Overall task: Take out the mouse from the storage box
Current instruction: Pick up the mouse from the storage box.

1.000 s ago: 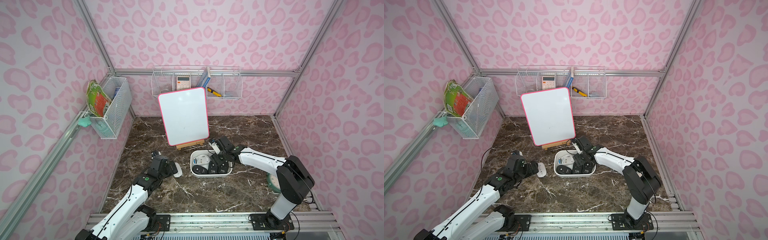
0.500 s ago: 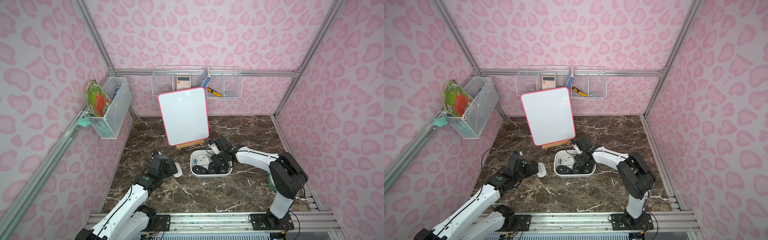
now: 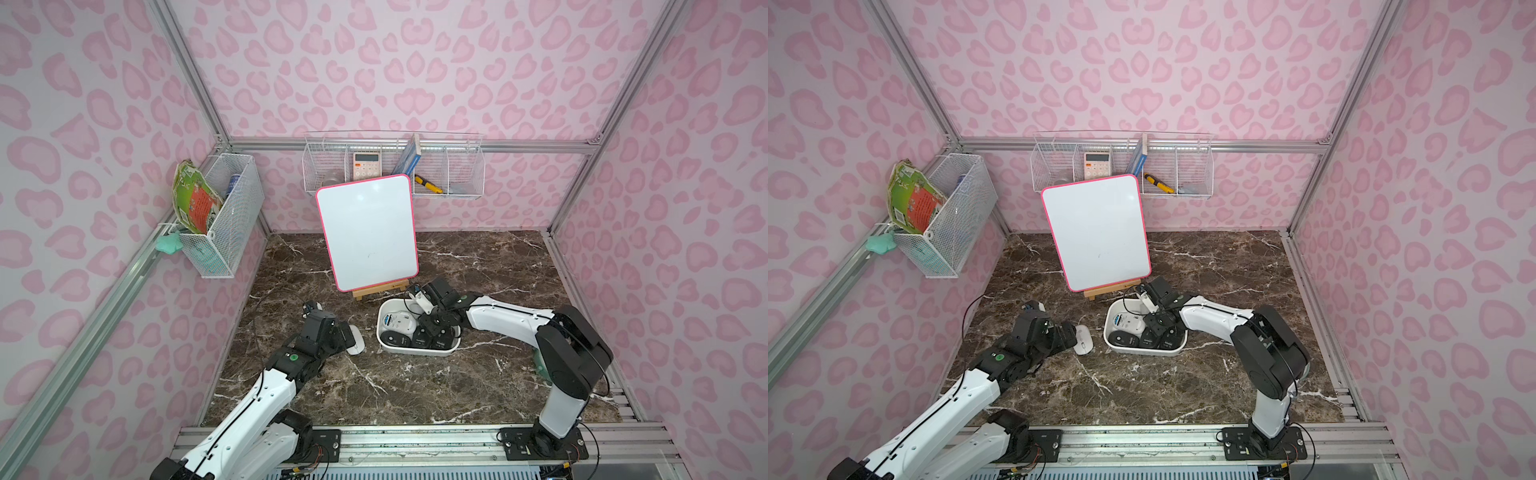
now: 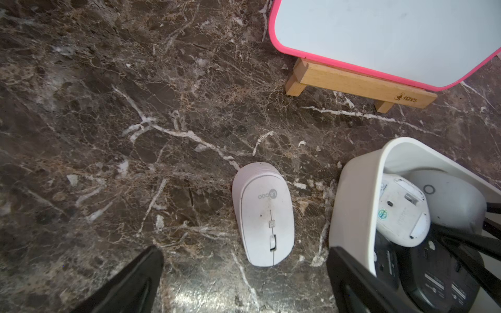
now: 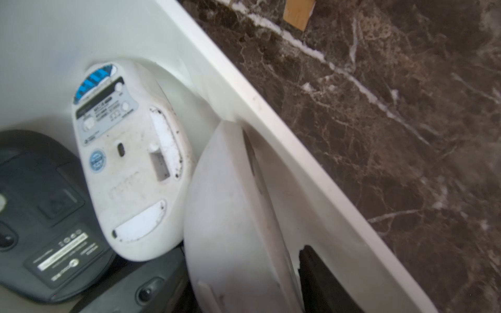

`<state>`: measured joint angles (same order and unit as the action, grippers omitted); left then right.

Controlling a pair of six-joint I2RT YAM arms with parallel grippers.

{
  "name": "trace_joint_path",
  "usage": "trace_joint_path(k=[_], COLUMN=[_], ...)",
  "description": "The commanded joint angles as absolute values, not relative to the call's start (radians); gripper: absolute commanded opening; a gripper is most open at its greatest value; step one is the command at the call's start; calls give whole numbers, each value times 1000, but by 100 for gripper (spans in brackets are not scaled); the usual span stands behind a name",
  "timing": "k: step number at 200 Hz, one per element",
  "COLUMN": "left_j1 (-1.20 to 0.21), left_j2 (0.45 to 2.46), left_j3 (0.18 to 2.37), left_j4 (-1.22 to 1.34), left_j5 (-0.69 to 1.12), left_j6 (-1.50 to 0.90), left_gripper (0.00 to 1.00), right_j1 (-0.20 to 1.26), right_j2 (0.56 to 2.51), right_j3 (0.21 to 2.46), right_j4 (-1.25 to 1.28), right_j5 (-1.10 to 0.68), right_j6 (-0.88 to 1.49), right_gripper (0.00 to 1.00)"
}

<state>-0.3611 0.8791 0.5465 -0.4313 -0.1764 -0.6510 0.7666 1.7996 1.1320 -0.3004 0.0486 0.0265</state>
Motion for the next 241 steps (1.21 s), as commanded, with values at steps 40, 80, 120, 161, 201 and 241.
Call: trace_joint_path(k=[40,80,120,161,201,241], left_j1=[-361,-361,-360,-360,-360,-360], left_j2=[895,903,913,922,916,896], left_j3=[555,559,560,562,561,561], left_j4=[-418,-418,-419,-417,-416,-428], left_j5=[-179,-177,-168,-167,-168,-164], left_j6=[-643,-644,-639,-643,-644,-649], left_gripper=[99,99,99,99,99,99], right_j1=[787,788,788,788,785,765], right_j2=[1809,1810,1799,1770,1701,1643], right_j3=[1128,1137,1103,1096,1086,1066], right_j4=[-231,-247,-209,-215,-221,-227], right_j5=[75,70,54,92,101,69], right_j6=[17,9,14,38,69,130], right_gripper=[65,47,45,37,32,30])
